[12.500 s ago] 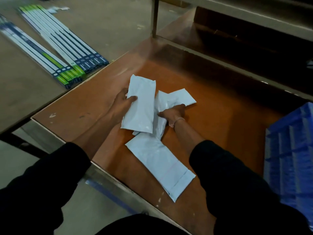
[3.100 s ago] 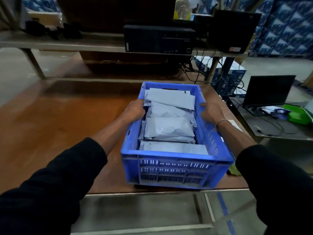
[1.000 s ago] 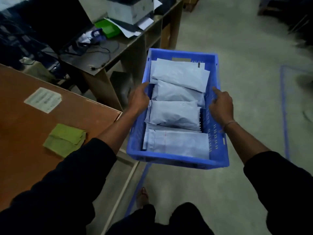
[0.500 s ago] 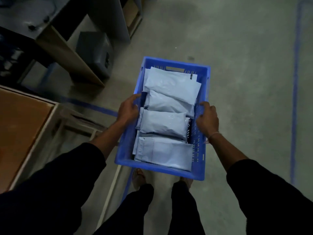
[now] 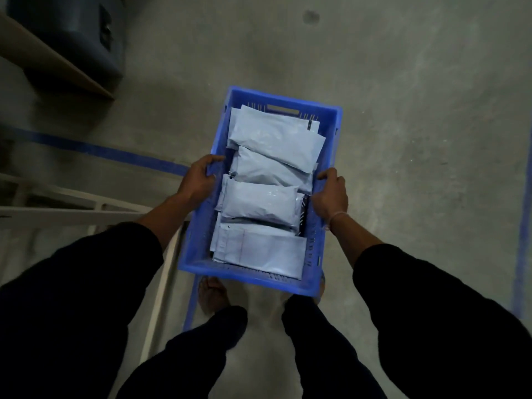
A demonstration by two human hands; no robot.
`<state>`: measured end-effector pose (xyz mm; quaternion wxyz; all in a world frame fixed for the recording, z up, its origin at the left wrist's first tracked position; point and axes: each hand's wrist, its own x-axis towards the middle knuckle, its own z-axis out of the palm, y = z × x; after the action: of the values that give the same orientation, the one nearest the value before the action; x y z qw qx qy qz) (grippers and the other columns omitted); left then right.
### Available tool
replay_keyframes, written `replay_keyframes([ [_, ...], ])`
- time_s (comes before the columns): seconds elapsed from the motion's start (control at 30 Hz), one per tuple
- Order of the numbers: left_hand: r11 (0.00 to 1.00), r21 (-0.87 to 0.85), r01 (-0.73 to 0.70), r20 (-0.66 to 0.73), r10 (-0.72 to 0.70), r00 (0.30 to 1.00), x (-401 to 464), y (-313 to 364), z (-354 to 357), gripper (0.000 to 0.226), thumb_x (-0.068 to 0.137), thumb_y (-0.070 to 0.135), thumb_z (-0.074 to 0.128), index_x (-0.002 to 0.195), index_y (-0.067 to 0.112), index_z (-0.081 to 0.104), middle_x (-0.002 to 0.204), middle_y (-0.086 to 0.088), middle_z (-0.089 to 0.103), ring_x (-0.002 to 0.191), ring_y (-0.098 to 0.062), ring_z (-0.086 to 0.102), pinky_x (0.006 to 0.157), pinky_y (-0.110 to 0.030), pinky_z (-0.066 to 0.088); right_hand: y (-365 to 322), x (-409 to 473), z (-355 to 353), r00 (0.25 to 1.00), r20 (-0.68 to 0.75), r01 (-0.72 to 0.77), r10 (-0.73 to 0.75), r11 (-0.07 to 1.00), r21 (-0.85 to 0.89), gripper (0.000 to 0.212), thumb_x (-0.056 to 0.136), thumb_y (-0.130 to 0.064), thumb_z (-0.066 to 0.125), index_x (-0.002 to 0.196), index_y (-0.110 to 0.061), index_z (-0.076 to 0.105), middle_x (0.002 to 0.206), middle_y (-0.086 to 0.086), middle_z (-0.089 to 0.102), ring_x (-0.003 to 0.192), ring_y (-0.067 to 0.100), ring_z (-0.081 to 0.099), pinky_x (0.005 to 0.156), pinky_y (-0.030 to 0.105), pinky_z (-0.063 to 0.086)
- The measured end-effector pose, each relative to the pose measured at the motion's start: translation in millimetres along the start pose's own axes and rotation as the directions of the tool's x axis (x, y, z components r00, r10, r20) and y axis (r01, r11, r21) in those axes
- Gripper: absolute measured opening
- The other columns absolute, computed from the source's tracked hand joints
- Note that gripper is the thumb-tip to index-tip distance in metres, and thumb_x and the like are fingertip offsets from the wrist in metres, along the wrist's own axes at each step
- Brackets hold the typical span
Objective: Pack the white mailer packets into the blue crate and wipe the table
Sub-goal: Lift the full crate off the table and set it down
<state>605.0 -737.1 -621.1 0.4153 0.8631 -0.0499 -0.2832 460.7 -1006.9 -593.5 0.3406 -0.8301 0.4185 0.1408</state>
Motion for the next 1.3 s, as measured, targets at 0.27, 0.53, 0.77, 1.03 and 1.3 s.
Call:
replay_keyframes([
  [0.27,1.000,0.017,-0.023,0.046,0.022,0.999,82,-83,68,0.058,0.084,-0.021,0.044,0.132,0.009,0.061,0.086,-0.002,0.057,0.047,0.005,0.047,0.049,-0.007,0.033,58,85,82,0.999,0.031,-0.028,0.025,0.996,0.089,0.045,0.077,0.000,0.057,0.120,-0.010,0.048,0.123,0.019,0.043,0.091,0.040,0.056,0.074,0.035,0.043],
  [0.53,1.000,0.025,-0.018,0.019,0.018,1.000,128,-132,110,0.059,0.084,-0.018,0.044,0.133,0.009,0.062,0.096,-0.015,0.060,0.044,0.001,0.045,0.046,-0.008,0.033,88,137,134,1.000,0.018,-0.004,0.002,0.996,0.086,0.047,0.078,-0.001,0.058,0.123,-0.008,0.047,0.125,0.020,0.042,0.094,0.041,0.056,0.084,0.044,0.048],
  [0.77,0.999,0.041,0.011,0.022,-0.011,1.000,137,-144,122,0.064,0.083,-0.020,0.041,0.138,0.008,0.059,0.104,-0.013,0.063,0.047,0.005,0.047,0.052,-0.014,0.037,99,148,155,1.000,0.008,-0.003,0.002,0.996,0.094,0.046,0.081,-0.001,0.055,0.125,-0.009,0.046,0.128,0.020,0.040,0.098,0.043,0.056,0.086,0.043,0.048],
  [1.03,0.994,0.099,0.048,0.095,-0.057,0.994,97,-98,112,0.067,0.088,-0.021,0.038,0.150,0.004,0.045,0.166,-0.018,0.022,0.153,-0.028,0.027,0.114,-0.019,0.025,85,115,120,0.985,0.175,0.002,-0.004,1.000,0.013,0.058,0.088,-0.004,0.059,0.142,-0.004,0.040,0.138,0.026,0.036,0.115,0.046,0.053,0.097,0.037,0.042],
  [1.3,0.998,0.042,0.047,0.154,-0.053,0.987,-50,37,59,0.061,0.100,-0.005,0.047,0.156,0.014,0.036,0.171,-0.004,0.009,0.140,-0.016,0.039,0.103,-0.028,0.039,-13,-12,-4,0.951,0.283,0.114,-0.124,0.992,0.050,0.063,0.085,0.006,0.058,0.144,0.000,0.038,0.138,0.028,0.035,0.122,0.041,0.049,0.097,0.025,0.034],
])
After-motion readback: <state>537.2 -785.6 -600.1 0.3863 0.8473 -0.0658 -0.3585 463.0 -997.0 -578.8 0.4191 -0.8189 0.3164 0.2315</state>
